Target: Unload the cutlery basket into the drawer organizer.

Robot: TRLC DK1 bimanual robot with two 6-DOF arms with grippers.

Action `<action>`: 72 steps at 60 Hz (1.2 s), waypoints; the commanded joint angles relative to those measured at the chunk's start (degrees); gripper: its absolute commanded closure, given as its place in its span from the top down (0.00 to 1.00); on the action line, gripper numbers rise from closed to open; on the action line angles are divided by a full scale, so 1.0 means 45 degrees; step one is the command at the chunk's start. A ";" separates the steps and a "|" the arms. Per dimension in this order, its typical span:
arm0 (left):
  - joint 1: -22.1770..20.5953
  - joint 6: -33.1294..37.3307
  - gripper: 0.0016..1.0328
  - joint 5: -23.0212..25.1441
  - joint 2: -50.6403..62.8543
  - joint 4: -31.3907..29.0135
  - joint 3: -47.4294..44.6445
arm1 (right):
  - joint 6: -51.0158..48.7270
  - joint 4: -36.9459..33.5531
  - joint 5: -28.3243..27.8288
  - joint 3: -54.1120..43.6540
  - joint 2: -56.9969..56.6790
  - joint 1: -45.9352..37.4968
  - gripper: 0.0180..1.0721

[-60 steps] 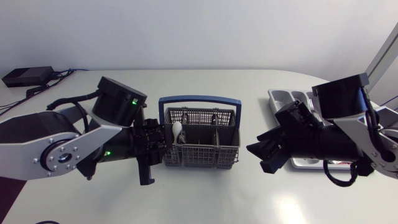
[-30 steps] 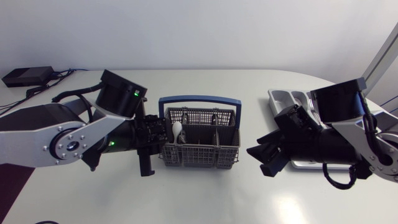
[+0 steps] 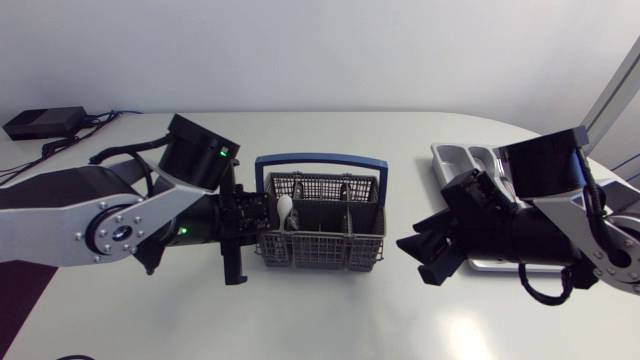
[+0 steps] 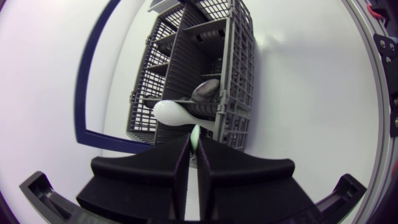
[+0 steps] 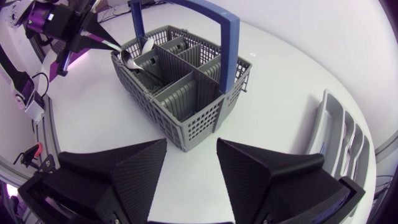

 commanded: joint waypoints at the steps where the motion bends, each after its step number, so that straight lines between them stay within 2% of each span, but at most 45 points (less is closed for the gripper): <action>1: 0.0003 0.0253 0.03 -0.0101 -0.0903 -0.0253 0.0708 | -0.0170 -0.0043 0.0086 -0.0431 -0.0259 0.0145 0.57; 14: -0.0133 -0.0547 0.03 -0.0101 -0.2290 -0.1425 0.1606 | -0.0111 -0.0395 0.0086 -0.0372 -0.0884 0.0223 0.57; 22: -0.0543 -0.2657 0.03 -0.0082 -0.2896 -0.2382 0.2544 | -0.0092 -0.0551 0.0555 -0.0431 -0.1587 0.0379 0.57; 33: -0.0993 -0.5235 0.03 -0.0082 -0.2993 -0.2753 0.3266 | 0.0006 -0.0649 0.1863 -0.0626 -0.2681 0.1395 0.57; 40: -0.1286 -0.6797 0.03 -0.0043 -0.2388 -0.2870 0.3579 | 0.0006 -0.0727 0.2098 -0.0646 -0.3326 0.1648 0.57; 44: -0.1227 -0.8477 0.03 0.0817 -0.1392 -0.3046 0.4204 | 0.0006 -0.0707 0.2371 -0.0567 -0.3579 0.2078 0.57; 51: -0.1129 -0.9825 0.03 0.1891 -0.0278 -0.3085 0.4907 | 0.0006 -0.0434 0.3270 -0.0411 -0.3482 0.3035 0.57; 72: -0.0446 -1.2696 0.03 0.5172 0.2534 -0.3827 0.6977 | -0.0053 0.1246 0.4305 0.0897 -0.1197 0.4324 0.57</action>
